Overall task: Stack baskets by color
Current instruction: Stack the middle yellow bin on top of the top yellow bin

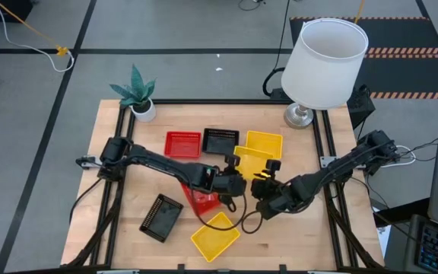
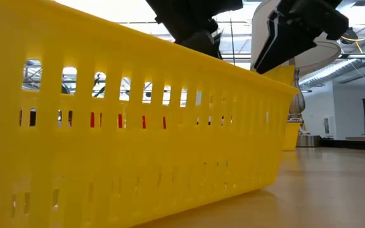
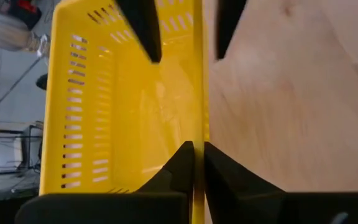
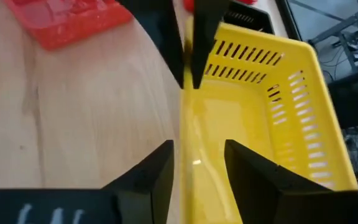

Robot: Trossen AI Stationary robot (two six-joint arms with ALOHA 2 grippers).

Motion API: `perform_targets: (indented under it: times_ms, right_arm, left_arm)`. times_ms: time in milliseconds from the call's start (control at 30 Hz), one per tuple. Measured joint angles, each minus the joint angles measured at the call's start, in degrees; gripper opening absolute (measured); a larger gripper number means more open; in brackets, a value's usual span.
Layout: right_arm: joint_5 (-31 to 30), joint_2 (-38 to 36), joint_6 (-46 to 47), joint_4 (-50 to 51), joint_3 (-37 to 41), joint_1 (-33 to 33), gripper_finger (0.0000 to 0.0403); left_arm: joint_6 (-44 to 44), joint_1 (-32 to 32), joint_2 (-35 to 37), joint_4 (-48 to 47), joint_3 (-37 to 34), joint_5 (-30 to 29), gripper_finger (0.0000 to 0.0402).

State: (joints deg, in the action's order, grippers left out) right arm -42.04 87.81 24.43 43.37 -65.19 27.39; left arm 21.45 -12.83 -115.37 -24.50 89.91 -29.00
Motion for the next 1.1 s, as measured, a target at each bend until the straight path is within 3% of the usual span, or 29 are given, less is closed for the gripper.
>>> perform_targets:
  times_ms: [233, 533, 633, 733, 967, 1100]
  right_arm:
    - [0.1, 0.0, -0.1, 1.6, 0.7, 0.0, 0.0118]
    - [0.4, 0.0, -1.9, 2.1, 2.1, 0.0, 0.0016]
    - [1.6, 0.0, -2.6, 2.0, 2.1, 0.0, 0.0008]
    - [1.8, 0.0, -2.8, 2.0, 2.1, 0.0, 0.001]
    - [3.0, -2.4, -2.5, 4.9, 2.2, 0.5, 0.0003]
    - [4.4, -5.9, -1.5, 8.5, 2.2, 0.9, 0.0003]
  left_arm:
    - [2.3, -0.5, 0.0, 1.3, 0.0, 0.0, 0.0009]
    - [3.3, -0.5, 0.0, 1.9, 0.0, 0.1, 0.0032]
    - [4.5, -0.8, 0.0, 2.1, 0.0, 0.1, 0.0034]
    - [5.4, -1.5, 0.0, 1.4, 0.0, -0.2, 0.006]
    - [2.6, -1.8, 2.4, -2.3, -0.1, -7.0, 0.0164]
    - [-2.9, 0.5, 5.6, -7.6, 0.0, -7.3, 0.0184]
